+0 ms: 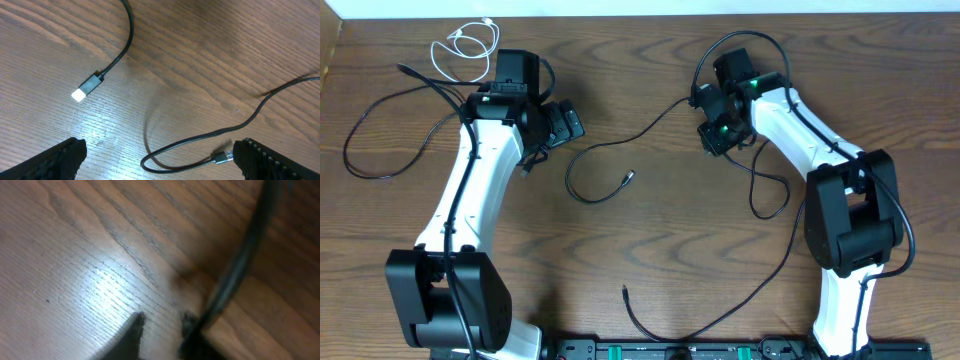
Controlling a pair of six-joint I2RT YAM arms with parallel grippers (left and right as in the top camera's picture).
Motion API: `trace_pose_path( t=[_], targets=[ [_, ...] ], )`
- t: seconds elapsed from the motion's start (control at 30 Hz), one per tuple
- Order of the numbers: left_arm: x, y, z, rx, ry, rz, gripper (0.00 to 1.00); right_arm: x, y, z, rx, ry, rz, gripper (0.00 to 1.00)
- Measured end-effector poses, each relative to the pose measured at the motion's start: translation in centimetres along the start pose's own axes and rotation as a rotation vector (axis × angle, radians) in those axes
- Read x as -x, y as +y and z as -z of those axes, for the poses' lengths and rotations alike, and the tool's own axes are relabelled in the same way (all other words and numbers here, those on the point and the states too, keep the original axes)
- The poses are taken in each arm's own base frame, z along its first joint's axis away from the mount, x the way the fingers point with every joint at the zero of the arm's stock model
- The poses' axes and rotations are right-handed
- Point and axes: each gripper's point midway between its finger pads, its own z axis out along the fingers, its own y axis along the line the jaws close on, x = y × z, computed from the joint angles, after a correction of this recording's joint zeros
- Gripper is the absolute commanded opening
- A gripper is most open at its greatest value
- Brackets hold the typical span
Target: Untangle cables
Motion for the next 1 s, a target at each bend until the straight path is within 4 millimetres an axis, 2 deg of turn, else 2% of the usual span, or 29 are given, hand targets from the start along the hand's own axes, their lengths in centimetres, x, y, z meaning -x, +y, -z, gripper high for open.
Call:
trace_pose_path(
  t=[0.2, 0.3, 0.4, 0.47, 0.53, 0.67, 0.73, 0.8, 0.83, 0.9, 1.0],
  targets=[
    [-0.3, -0.2, 0.0, -0.013, 0.016, 0.0, 0.98, 0.3, 0.0, 0.5, 0.0, 0.0, -0.09, 0.01],
    [-0.9, -1.3, 0.1, -0.079, 0.048, -0.012, 0.98, 2.2, 0.4, 2.4, 0.02, -0.045, -0.131, 0.01],
    [-1.9, -3.5, 0.5, -0.214, 0.099, -0.083, 0.98, 6.2, 0.8, 6.8, 0.023, -0.18, -0.171, 0.01],
    [-2.7, -5.3, 1.1, -0.326, 0.136, -0.145, 0.98, 9.5, 1.1, 11.6, 0.025, -0.317, -0.203, 0.01],
    [-3.4, -6.7, 1.7, -0.418, 0.162, -0.191, 0.98, 12.2, 1.8, 17.3, 0.036, -0.469, -0.243, 0.01],
    [-4.5, -9.0, 3.2, -0.592, 0.197, -0.266, 0.98, 15.2, 3.6, 28.1, 0.098, -0.738, -0.334, 0.01],
    [-4.6, -9.9, 3.8, -0.655, 0.196, -0.288, 0.98, 15.7, 4.3, 31.8, 0.144, -0.828, -0.388, 0.01],
    [-4.7, -10.7, 4.5, -0.719, 0.203, -0.298, 0.98, 16.0, 4.9, 34.3, 0.201, -0.89, -0.455, 0.01],
    [-4.8, -11.1, 4.9, -0.75, 0.207, -0.301, 0.98, 16.1, 5.0, 34.9, 0.226, -0.905, -0.485, 0.01],
    [-5.1, -11.7, 5.6, -0.803, 0.217, -0.308, 0.99, 16.3, 5.3, 35.2, 0.27, -0.911, -0.545, 0.01],
    [-5.4, -12.7, 6.8, -0.903, 0.225, -0.336, 0.98, 16.6, 5.6, 34.5, 0.315, -0.885, -0.624, 0.01]
  ],
)
